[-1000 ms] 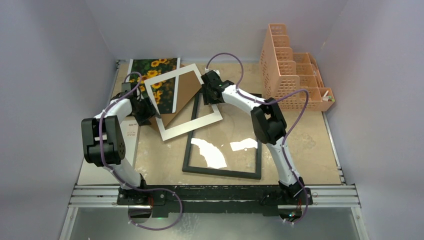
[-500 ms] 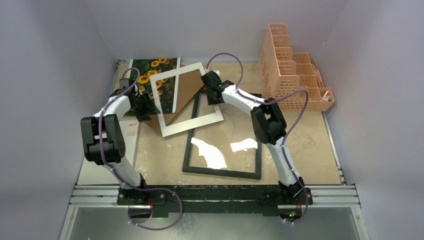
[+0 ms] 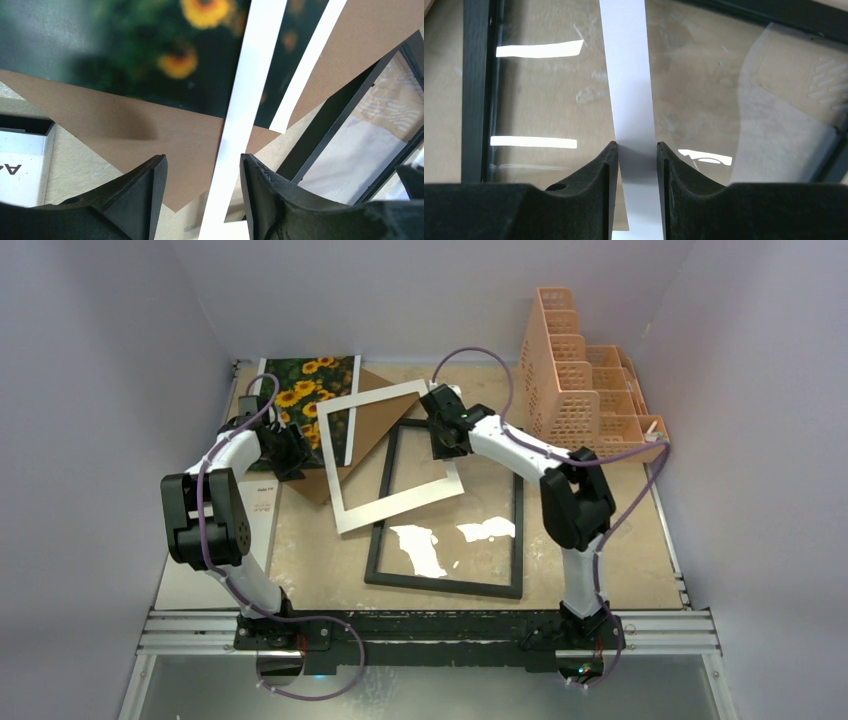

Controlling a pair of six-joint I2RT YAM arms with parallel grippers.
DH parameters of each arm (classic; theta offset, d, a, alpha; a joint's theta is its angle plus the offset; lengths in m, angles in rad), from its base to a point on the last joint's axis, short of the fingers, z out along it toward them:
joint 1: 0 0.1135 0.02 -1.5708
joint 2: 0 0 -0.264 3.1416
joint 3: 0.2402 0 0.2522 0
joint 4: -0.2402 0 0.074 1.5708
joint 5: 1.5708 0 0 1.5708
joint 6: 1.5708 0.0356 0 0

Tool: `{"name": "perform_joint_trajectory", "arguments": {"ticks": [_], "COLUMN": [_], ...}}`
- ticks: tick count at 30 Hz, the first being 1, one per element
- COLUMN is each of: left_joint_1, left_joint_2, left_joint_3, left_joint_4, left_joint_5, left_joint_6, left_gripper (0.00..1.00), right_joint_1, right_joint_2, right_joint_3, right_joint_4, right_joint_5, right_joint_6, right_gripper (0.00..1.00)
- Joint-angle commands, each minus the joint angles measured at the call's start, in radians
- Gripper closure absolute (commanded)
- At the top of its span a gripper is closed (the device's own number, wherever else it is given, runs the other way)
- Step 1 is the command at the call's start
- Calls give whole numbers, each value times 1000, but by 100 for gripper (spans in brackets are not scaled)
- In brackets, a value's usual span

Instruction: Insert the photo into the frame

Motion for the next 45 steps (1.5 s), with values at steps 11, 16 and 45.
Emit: {"name": "perform_joint_trajectory", "arguments": {"ticks": [11, 16, 45], "left_joint_1": [6, -6, -165], "left_joint_2": [-44, -46, -9], "left_joint_3": [17, 9, 13], "left_joint_4": [15, 22, 97], "left_joint_5": [80, 86, 118], "left_joint_6": [-7, -9, -74], "left_gripper": [43, 43, 43], "right_joint_1": [3, -4, -41], "right_joint_2": [-344, -460, -659], "right_joint_3": [-379, -511, -762], "right_joint_4": [-150, -207, -202], "right_joint_5": [22, 92, -49], "right_joint_6": [136, 245, 242], "right_gripper": [65, 64, 62]}}
